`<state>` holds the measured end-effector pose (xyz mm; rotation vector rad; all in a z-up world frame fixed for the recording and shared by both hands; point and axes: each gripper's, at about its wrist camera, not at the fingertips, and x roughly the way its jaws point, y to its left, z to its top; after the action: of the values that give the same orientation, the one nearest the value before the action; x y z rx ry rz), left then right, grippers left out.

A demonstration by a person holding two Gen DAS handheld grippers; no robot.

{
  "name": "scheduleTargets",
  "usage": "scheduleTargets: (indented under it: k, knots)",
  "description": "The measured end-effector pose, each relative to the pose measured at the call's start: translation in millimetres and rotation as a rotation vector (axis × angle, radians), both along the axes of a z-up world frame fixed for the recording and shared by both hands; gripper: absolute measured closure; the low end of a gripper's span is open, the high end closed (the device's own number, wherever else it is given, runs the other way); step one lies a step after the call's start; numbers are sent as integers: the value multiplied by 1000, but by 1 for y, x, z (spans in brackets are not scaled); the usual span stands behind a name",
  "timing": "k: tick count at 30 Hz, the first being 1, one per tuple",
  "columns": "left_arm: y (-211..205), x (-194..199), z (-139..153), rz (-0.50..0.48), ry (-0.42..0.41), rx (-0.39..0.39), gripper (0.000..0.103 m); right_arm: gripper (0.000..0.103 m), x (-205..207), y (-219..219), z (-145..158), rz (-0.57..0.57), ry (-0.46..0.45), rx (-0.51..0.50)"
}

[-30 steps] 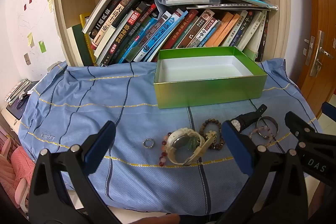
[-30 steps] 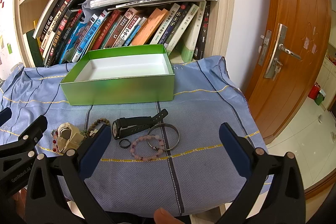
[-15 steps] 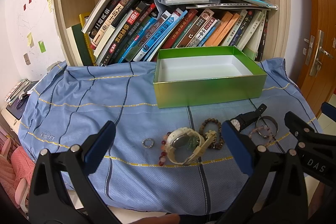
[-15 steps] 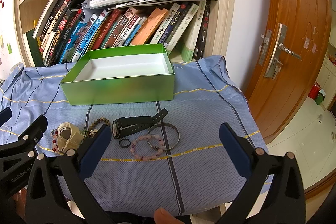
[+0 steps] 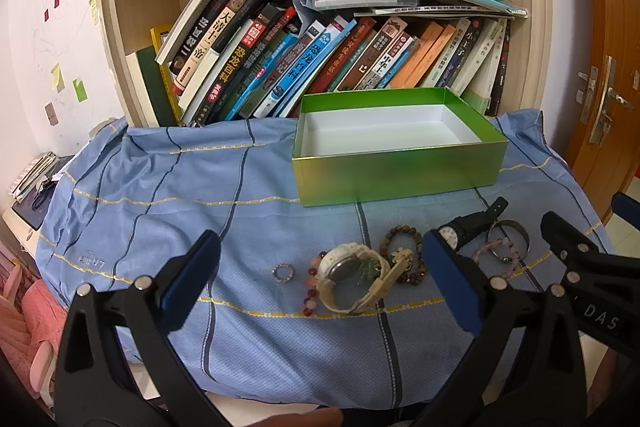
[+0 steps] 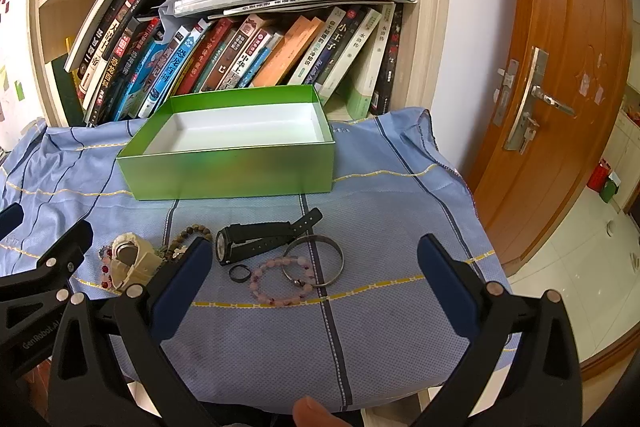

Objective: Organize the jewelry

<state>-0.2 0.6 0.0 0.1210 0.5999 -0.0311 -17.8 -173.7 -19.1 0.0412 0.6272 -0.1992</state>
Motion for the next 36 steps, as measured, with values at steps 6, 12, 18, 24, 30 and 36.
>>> scheduleTargets:
  k: [6, 12, 18, 24, 30, 36]
  knots:
    - [1, -2, 0, -2, 0, 0, 4, 3, -1, 2, 0, 1, 0, -2]
    - [0, 0, 0, 0, 1, 0, 4, 3, 0, 1, 1, 2, 2, -2]
    - [-7, -2, -1, 0, 3, 2, 4, 3, 0, 2, 2, 2, 3, -2]
    - [-7, 2, -3, 1, 6, 0, 4, 3, 2, 3, 2, 3, 8, -2]
    - [-4, 6, -8, 1, 14, -1, 4, 3, 3, 3, 0, 2, 13, -2]
    - [-3, 6, -9, 2, 21, -2, 4, 3, 4, 2, -2, 3, 19, -2]
